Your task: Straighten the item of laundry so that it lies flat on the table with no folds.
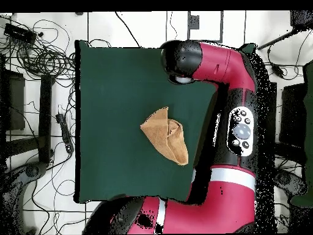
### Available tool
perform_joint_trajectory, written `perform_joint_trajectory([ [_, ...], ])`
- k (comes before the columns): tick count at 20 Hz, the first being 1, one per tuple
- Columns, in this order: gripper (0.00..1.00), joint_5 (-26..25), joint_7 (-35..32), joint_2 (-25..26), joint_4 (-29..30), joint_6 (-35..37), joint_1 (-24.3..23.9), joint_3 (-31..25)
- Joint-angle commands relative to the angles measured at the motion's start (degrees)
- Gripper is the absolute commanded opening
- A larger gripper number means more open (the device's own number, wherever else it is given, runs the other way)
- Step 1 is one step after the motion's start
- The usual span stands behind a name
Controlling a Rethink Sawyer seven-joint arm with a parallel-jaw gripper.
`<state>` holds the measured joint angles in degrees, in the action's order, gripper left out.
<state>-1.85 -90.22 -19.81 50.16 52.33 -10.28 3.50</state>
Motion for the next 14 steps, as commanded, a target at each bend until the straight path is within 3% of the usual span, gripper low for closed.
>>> perform_joint_trajectory([
  [1, 1.00, -0.40, -2.51, 4.94, 8.90, -2.81, -0.91, -5.95],
  [14, 1.00, -0.35, -2.42, 5.85, 8.18, -2.80, -0.79, -5.65],
])
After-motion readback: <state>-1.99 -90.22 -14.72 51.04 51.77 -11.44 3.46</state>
